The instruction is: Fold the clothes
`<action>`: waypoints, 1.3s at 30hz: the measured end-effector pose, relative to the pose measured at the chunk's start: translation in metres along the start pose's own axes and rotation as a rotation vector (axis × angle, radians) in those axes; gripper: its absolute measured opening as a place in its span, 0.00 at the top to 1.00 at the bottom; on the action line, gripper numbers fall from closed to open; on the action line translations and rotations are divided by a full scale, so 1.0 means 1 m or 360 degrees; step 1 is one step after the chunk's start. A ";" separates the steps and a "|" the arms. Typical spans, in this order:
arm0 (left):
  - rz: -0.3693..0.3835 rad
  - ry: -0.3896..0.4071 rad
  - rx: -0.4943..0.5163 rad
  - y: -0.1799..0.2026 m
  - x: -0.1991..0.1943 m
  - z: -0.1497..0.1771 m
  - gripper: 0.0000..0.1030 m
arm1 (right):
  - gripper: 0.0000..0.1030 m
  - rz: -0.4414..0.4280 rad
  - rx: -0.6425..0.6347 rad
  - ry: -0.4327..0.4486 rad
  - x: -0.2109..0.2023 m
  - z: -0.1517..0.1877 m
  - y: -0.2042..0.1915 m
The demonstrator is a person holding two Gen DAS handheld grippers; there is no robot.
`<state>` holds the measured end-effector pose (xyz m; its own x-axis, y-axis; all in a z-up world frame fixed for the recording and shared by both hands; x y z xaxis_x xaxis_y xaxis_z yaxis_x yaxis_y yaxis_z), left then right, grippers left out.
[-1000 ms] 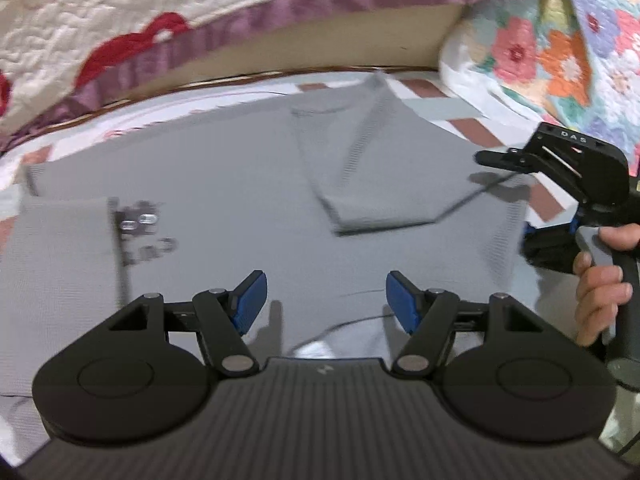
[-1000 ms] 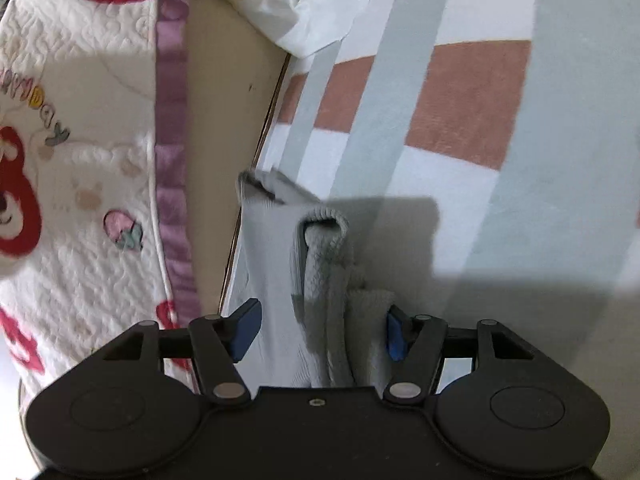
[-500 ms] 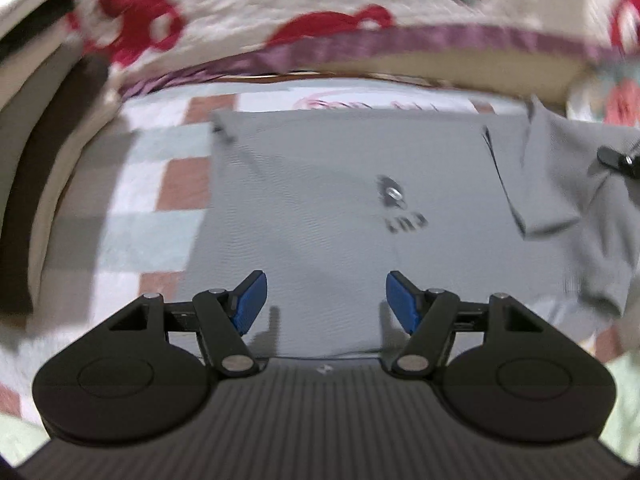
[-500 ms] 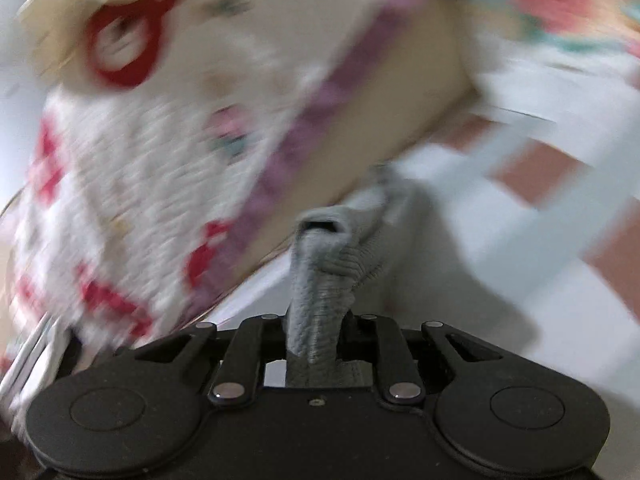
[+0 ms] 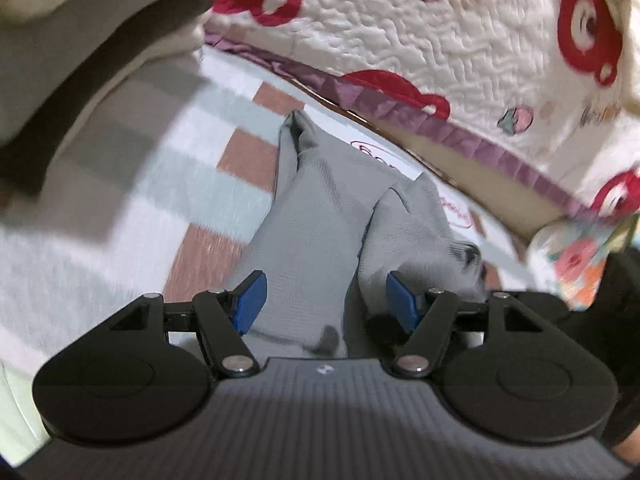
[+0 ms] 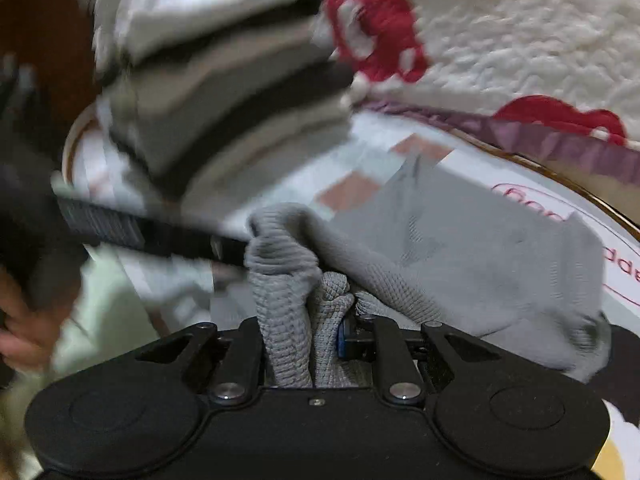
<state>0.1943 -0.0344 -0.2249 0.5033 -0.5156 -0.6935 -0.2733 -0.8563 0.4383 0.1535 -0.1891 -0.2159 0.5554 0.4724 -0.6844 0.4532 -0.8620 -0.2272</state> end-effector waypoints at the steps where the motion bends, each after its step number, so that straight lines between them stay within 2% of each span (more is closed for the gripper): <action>1: 0.0024 0.0018 0.0006 -0.002 -0.001 0.002 0.37 | 0.81 -0.0015 0.0027 0.0010 -0.003 0.005 -0.001; 4: 0.0079 0.0068 0.0040 -0.002 -0.002 0.000 0.37 | 0.75 -0.0123 0.0223 0.0086 -0.024 0.016 0.006; 6: 0.0129 0.0090 0.0058 0.002 -0.003 -0.003 0.37 | 0.65 -0.0195 0.0353 0.0136 -0.038 0.024 0.010; 14: 0.0273 0.0144 0.0127 0.022 -0.009 -0.004 0.33 | 0.56 -0.0483 0.0875 0.0339 -0.095 0.051 0.030; 18: 0.0323 0.0103 0.0211 0.036 -0.007 0.005 0.33 | 0.51 -0.0247 0.1024 0.0388 -0.108 0.071 0.059; 22: 0.0325 0.0071 0.0385 0.060 -0.006 0.019 0.30 | 0.51 -0.0110 0.1343 0.0440 -0.098 0.094 0.096; 24: 0.0263 0.0063 0.0508 0.074 -0.002 0.027 0.29 | 0.51 -0.0010 0.1309 0.0394 -0.092 0.097 0.105; 27: 0.0126 0.0081 0.0720 0.090 0.004 0.039 0.25 | 0.51 0.0196 0.0906 0.0221 -0.078 0.086 0.099; 31: -0.0097 0.0136 0.1017 0.102 0.014 0.056 0.25 | 0.50 0.0378 0.0466 0.0032 -0.062 0.076 0.091; 33: -0.0182 0.0150 0.1144 0.105 0.018 0.065 0.25 | 0.45 0.0463 0.0253 -0.0050 -0.057 0.071 0.085; 35: -0.0217 0.0104 0.1117 0.099 0.022 0.067 0.25 | 0.45 0.0482 0.0249 -0.0067 -0.057 0.067 0.086; 39: -0.0197 0.0081 0.0917 0.086 0.021 0.058 0.25 | 0.36 0.0417 0.0366 0.0067 -0.062 0.073 0.099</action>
<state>0.1334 -0.1207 -0.2347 0.5945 -0.4210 -0.6851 -0.6042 -0.7960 -0.0352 0.1131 -0.3175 -0.2472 0.6623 0.2329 -0.7121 0.1253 -0.9715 -0.2012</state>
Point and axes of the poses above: each gripper's, at about its wrist camera, not at the fingertips, and x roughly the way its jaws point, y to its right, z to its underside, the point moved 7 cm from there along x, roughly the way its jaws point, and after that the axes turned 11 degrees about -z, right-handed, at the moved point
